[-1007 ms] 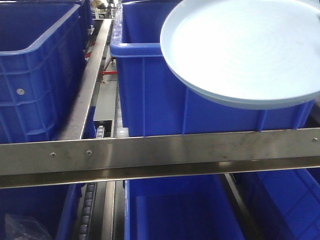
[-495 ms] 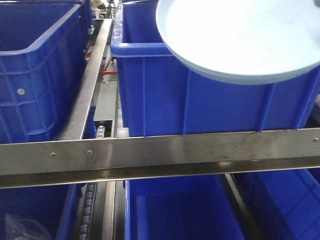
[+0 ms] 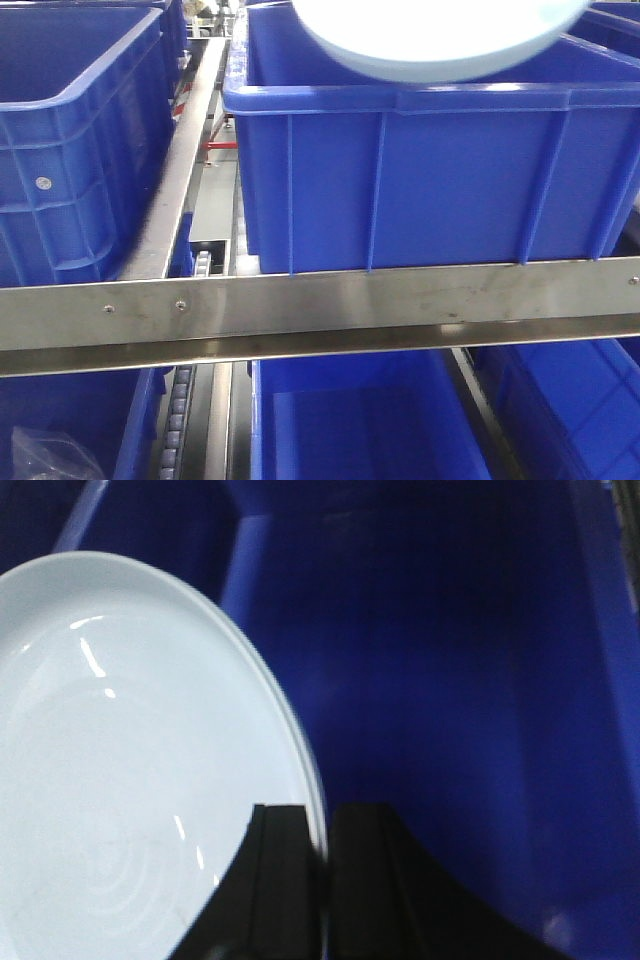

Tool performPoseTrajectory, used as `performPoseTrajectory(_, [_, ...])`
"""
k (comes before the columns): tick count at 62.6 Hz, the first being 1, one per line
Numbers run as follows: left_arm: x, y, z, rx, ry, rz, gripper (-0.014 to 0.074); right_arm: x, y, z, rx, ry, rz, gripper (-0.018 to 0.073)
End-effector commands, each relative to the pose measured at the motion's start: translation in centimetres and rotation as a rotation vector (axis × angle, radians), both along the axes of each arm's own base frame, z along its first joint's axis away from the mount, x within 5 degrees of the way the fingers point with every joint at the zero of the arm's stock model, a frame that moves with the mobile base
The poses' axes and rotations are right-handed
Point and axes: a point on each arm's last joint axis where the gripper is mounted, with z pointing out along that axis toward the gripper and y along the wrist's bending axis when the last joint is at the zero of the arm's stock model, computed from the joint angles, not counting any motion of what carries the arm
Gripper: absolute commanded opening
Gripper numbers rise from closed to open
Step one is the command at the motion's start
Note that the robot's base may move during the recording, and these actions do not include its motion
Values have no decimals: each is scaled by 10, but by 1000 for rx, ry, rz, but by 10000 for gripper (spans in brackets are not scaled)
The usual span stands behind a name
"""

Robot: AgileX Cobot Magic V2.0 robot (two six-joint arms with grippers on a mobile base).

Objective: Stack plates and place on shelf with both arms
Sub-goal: 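Lower the plate stack with the right gripper into the blue crate, then open the right gripper and lift it out of the crate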

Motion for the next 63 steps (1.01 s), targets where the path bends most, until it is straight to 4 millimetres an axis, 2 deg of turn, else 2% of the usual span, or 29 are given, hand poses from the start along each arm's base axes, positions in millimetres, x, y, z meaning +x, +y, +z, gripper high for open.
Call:
performPoseTrajectory(1, [2, 0, 18, -15, -111, 8, 87, 22, -6, 31, 39, -160, -44, 48])
performPoseTrajectory(13, [2, 0, 18, -15, -111, 8, 87, 75, -14, 32, 38, -179, -98, 48])
performPoseTrajectory(25, [2, 0, 18, -15, -111, 8, 87, 116, -9, 26, 38, -178, -101, 76])
performPoseTrajectory(30, [2, 0, 18, -15, -111, 8, 87, 128, -7, 24, 36, -165, -99, 238])
performPoseTrajectory(36, [2, 0, 18, -15, -111, 8, 87, 132, -5, 23, 35, -159, -95, 510])
performPoseTrajectory(39, [2, 0, 18, -15, -111, 8, 87, 132, -5, 23, 35, -159, -95, 583])
performPoseTrajectory(41, [2, 0, 18, -15, -111, 8, 87, 132, -5, 22, 34, -157, -95, 599])
performPoseTrajectory(55, [2, 0, 18, -15, -111, 8, 87, 118, -6, 30, 26, -113, -88, 517])
performPoseTrajectory(63, [2, 0, 18, -15, -111, 8, 87, 93, -10, 52, 32, -140, -85, 366])
